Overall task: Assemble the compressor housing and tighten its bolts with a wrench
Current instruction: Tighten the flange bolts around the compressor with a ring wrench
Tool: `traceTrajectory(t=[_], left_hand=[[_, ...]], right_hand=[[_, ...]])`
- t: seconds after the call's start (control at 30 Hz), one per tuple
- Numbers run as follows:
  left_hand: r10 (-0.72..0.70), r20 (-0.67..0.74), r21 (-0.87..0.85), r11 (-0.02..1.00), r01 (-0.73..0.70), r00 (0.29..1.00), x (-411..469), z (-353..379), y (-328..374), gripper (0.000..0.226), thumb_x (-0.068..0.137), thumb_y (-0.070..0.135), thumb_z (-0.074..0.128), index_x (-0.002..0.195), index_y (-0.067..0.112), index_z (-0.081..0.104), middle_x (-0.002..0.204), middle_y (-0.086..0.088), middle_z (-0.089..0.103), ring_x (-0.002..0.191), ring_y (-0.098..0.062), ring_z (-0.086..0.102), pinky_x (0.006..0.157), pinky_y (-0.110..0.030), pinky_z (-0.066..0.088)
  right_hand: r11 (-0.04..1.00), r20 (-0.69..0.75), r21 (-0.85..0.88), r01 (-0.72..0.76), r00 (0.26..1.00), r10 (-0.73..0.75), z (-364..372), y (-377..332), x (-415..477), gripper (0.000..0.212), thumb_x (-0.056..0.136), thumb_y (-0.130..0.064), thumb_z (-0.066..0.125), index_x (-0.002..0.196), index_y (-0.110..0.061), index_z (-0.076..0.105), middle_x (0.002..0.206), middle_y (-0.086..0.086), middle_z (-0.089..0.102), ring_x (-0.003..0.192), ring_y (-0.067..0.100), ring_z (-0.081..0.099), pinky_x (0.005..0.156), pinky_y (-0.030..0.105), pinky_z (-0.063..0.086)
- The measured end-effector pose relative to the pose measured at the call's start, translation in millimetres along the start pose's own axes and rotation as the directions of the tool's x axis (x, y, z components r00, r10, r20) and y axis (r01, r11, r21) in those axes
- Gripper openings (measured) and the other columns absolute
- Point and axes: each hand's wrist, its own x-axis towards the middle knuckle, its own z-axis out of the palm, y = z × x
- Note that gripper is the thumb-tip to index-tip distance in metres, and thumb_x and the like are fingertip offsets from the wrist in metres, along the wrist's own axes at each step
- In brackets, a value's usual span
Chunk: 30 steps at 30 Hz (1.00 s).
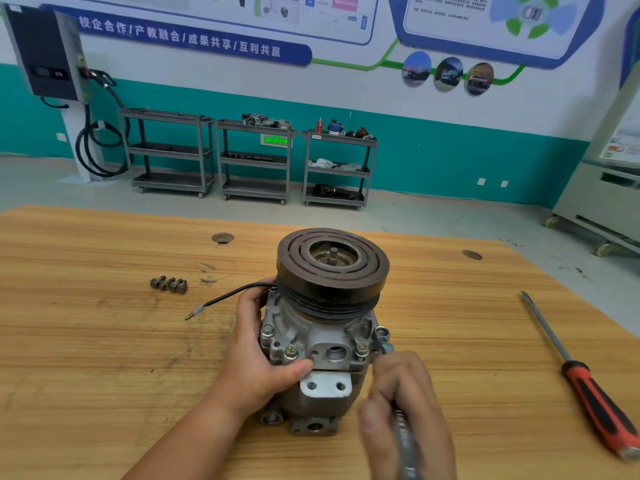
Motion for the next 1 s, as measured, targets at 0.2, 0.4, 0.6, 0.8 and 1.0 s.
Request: traceTrajectory(t=[0.2, 0.4, 0.6, 0.8, 1.0], left_hand=[[-0.014, 0.013, -0.01, 1.0, 0.014, 1.0, 0, -1, -1, 0.092, 0.037, 0.074, 0.081, 0.118, 0.06, 0.039, 0.12, 0.021, 0.059, 0.115, -0.012, 0.059, 0.095, -0.042, 0.048], [-0.009, 0.018, 0.017, 1.0, 0.009, 1.0, 0, 0, 3, 0.09, 0.039, 0.075, 0.08, 0.118, 0.059, 0.039, 0.12, 0.016, 0.06, 0.114, -0.015, 0.061, 0.092, -0.042, 0.049], [-0.01, 0.03, 0.069, 0.998, 0.008, 0.999, -1, -1, 5, 0.094, 0.043, 0.056, 0.081, 0.124, 0.051, 0.034, 0.12, 0.021, 0.059, 0.114, -0.009, 0.06, 0.092, -0.03, 0.052], [-0.018, 0.039, 0.075, 0.997, 0.015, 0.999, -1, -2, 0, 0.097, 0.043, 0.047, 0.077, 0.128, 0.032, 0.034, 0.118, 0.017, 0.061, 0.114, -0.013, 0.06, 0.095, -0.044, 0.049], [0.015, 0.038, 0.063, 0.998, -0.017, 0.999, 0, 0, 4, 0.088, 0.048, 0.045, 0.077, 0.125, 0.049, 0.034, 0.122, 0.021, 0.058, 0.114, -0.008, 0.06, 0.089, -0.024, 0.05]], right_hand=[[0.631, 0.014, 0.769, -0.102, 0.989, 0.144, -66, 12, 40, 0.049, 0.096, -0.034, 0.047, 0.053, -0.018, 0.031, 0.053, 0.003, 0.03, 0.051, 0.016, 0.03, 0.048, 0.024, 0.027], [0.277, 0.272, 0.755, -0.595, 0.668, 0.693, -68, 58, 91, 0.052, 0.078, -0.062, 0.038, 0.043, -0.026, 0.028, 0.052, -0.01, 0.013, 0.044, 0.004, 0.007, 0.036, 0.017, 0.008], [0.074, 0.539, 0.683, -0.727, 0.57, 0.62, -48, 86, 98, 0.051, 0.078, -0.067, 0.042, 0.049, -0.028, 0.026, 0.048, -0.01, 0.018, 0.04, 0.002, 0.011, 0.035, 0.014, 0.008], [-0.03, 0.697, 0.562, -0.827, 0.453, 0.556, -47, 100, 116, 0.052, 0.08, -0.066, 0.042, 0.05, -0.027, 0.026, 0.045, -0.008, 0.02, 0.04, 0.001, 0.013, 0.036, 0.012, 0.002], [-0.047, 0.751, 0.508, -0.86, 0.416, 0.513, -40, 107, 119, 0.047, 0.081, -0.057, 0.044, 0.049, -0.026, 0.028, 0.044, -0.008, 0.02, 0.038, 0.003, 0.013, 0.039, 0.012, -0.003]])
